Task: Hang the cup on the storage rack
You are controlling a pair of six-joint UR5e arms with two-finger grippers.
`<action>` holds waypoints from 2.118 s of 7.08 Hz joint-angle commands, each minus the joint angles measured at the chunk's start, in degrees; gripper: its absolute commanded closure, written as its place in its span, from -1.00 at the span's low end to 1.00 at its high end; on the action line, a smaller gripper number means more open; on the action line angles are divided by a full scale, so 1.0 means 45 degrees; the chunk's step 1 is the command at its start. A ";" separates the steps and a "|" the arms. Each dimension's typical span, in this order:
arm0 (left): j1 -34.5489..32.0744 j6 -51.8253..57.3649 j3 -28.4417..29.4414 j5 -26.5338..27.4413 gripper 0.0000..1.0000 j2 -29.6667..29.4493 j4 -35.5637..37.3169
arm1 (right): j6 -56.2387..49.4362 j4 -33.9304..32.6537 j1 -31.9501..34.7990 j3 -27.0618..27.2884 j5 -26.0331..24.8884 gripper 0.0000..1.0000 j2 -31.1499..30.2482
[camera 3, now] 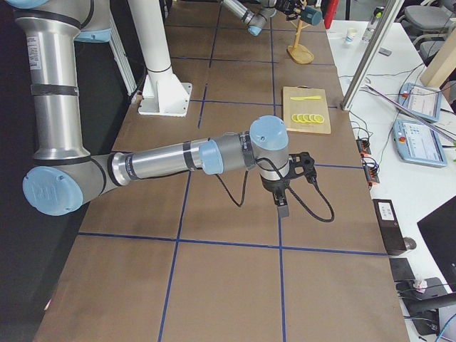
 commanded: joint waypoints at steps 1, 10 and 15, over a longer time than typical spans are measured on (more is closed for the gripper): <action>-0.0117 -0.0114 -0.0185 0.0012 0.97 0.0183 0.0000 | -0.0015 0.0000 0.0000 0.0019 -0.0001 -1.00 0.0000; -0.0741 -0.1088 -0.3194 0.0012 0.95 0.0891 0.2512 | -0.0015 0.0039 0.0000 0.0000 -0.0020 -1.00 -0.0039; -0.0822 -0.1071 -0.2394 0.0480 0.95 0.0439 0.4471 | -0.0015 0.0097 -0.0020 0.0019 -0.0020 -1.00 -0.0020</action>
